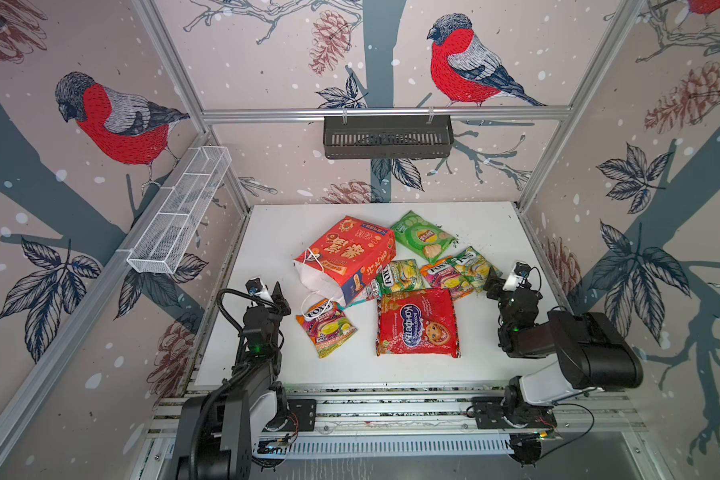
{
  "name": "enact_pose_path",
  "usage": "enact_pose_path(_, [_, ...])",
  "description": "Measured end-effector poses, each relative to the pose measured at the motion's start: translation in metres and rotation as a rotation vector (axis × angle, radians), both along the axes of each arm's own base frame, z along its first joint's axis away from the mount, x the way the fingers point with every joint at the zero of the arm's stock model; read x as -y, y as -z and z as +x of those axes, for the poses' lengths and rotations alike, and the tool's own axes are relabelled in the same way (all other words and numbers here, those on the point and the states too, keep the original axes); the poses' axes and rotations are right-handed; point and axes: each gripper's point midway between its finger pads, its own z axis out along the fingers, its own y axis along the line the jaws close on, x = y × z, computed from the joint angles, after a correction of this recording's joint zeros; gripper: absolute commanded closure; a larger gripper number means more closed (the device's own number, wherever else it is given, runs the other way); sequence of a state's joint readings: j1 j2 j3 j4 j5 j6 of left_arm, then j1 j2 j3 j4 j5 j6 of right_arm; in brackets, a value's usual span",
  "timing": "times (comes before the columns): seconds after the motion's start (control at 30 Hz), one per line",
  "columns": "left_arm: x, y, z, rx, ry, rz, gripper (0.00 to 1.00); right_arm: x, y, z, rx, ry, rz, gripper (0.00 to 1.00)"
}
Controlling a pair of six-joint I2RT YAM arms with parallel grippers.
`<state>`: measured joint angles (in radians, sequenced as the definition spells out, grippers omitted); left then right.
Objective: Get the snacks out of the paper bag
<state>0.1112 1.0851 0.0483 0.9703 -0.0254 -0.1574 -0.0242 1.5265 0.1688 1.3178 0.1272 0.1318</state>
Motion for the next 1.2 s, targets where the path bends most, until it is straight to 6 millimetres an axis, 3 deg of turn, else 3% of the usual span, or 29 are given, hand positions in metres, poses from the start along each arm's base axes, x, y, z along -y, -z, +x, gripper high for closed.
enact_pose_path(0.4, [0.023, 0.022, 0.022, 0.029, 0.153, 0.035, 0.62, 0.0, -0.005, 0.001, 0.022, 0.001, -0.002, 0.14])
enact_pose_path(0.43, [0.024, 0.03, 0.021, 0.007, 0.159, 0.029, 0.62, 0.0, -0.005, 0.001, 0.022, 0.001, -0.002, 0.11])
enact_pose_path(0.47, [0.024, 0.034, 0.02, -0.006, 0.161, 0.027, 0.62, 0.0, -0.005, 0.001, 0.022, 0.001, -0.001, 0.0])
enact_pose_path(0.53, [0.025, 0.02, 0.025, 0.038, 0.168, 0.04, 0.63, 0.0, -0.005, 0.001, 0.021, 0.002, -0.003, 0.0])
enact_pose_path(0.67, [0.042, -0.01, 0.061, 0.099, 0.233, 0.098, 0.7, 0.0, -0.005, 0.001, 0.02, 0.006, -0.006, 0.01])
enact_pose_path(0.73, [0.054, -0.015, 0.066, 0.098, 0.273, 0.126, 0.71, -0.001, -0.006, 0.002, 0.021, 0.006, -0.006, 0.01])
enact_pose_path(0.8, [0.052, -0.008, 0.066, 0.073, 0.258, 0.131, 0.7, 0.0, -0.006, 0.002, 0.022, 0.013, -0.007, 0.01])
enact_pose_path(0.87, [0.052, 0.006, 0.064, 0.024, 0.257, 0.137, 0.6, 0.0, -0.006, 0.002, 0.022, 0.017, -0.008, 0.01])
enact_pose_path(0.9, [0.052, 0.007, 0.063, 0.017, 0.259, 0.137, 0.48, 0.0, -0.006, 0.002, 0.022, 0.017, -0.008, 0.0])
enact_pose_path(0.93, [0.053, 0.007, 0.063, 0.017, 0.261, 0.143, 0.03, -0.001, -0.006, 0.002, 0.021, 0.016, -0.008, 0.0])
enact_pose_path(1.2, [0.05, 0.011, 0.06, 0.004, 0.245, 0.154, 0.02, -0.006, -0.007, 0.004, 0.019, 0.006, -0.031, 0.0])
